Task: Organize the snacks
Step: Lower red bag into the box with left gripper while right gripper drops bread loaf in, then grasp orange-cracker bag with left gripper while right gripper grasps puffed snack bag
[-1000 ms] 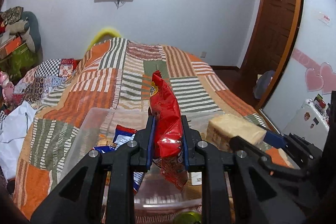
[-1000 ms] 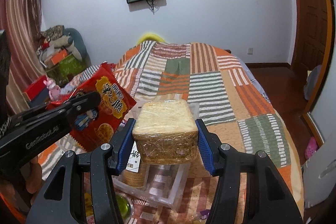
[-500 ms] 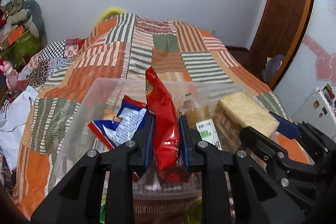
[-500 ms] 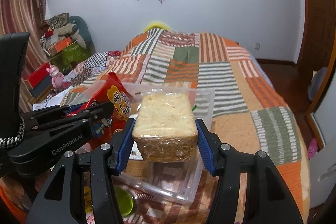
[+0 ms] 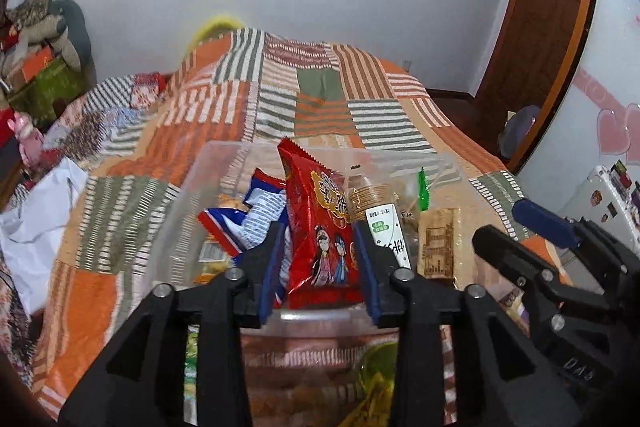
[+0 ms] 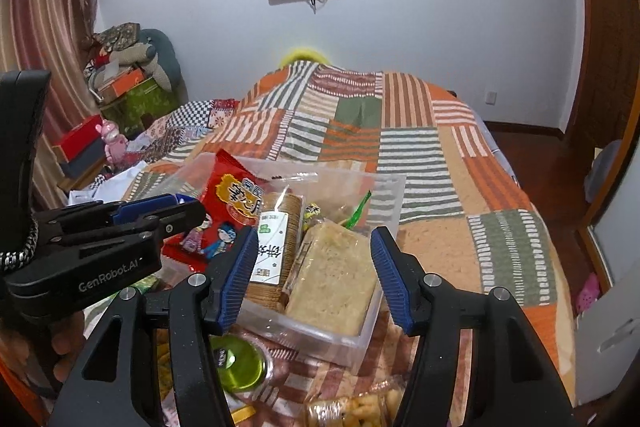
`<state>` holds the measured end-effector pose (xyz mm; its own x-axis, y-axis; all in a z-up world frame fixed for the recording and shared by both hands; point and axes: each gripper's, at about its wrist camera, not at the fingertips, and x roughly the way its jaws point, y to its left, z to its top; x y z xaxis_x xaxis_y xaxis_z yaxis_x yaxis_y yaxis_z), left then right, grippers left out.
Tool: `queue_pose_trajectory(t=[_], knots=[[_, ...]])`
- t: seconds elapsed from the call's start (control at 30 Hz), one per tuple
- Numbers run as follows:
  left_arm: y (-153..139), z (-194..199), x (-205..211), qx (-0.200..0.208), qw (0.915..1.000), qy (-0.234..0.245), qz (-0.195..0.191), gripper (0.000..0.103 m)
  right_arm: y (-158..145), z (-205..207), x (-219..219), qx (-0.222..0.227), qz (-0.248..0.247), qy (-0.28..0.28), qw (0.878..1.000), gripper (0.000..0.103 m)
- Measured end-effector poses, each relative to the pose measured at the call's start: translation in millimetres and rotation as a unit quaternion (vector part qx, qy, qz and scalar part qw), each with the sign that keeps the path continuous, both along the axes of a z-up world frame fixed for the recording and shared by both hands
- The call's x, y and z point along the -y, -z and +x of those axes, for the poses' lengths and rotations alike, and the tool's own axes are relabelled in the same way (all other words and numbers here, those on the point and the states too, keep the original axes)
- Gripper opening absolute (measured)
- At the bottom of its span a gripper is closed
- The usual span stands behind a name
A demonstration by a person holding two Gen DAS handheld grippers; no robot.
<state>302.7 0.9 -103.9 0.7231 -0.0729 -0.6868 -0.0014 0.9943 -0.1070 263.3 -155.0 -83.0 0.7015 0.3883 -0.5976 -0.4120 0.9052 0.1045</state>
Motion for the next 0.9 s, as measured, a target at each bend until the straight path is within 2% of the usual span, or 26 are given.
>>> queue_pose_trajectory(t=[0.13,0.2,0.3,0.37,0.47,0.53,0.9], knots=[[-12.9,-20.2,-0.1,0.015,0.9999,0.003,0.003,0.047,-6.2,-8.1,7.2,0.005,0.004,-0.001,1.000,0.056],[-18.9,-31.1,-1.0,0.022,0.9997,0.003,0.002,0.058,-9.6,-14.3,11.6,0.008,0.007,-0.001,1.000,0.057],[-28.2,-50.2,0.1,0.036,0.9993,0.005,0.012,0.063,-15.4,-25.0,20.4,0.016,0.014,0.004,1.000,0.063],[-31.2,-61.2,0.2,0.040,0.9991,0.006,0.013,0.068,-19.2,-31.0,26.1,0.024,0.019,0.012,0.999,0.070],[-30.6,-77.2,0.4,0.043,0.9989,0.009,0.015,0.072,-23.4,-40.5,32.1,0.035,0.018,0.018,0.999,0.071],[-27.4,-86.3,-0.1,0.040,0.9991,0.010,0.014,0.078,-25.7,-46.1,35.6,0.039,0.018,0.019,0.999,0.072],[3.0,-121.2,-21.0,0.007,0.9999,-0.009,0.011,0.079,-7.9,-69.9,40.4,0.028,-0.007,0.005,1.000,0.073]])
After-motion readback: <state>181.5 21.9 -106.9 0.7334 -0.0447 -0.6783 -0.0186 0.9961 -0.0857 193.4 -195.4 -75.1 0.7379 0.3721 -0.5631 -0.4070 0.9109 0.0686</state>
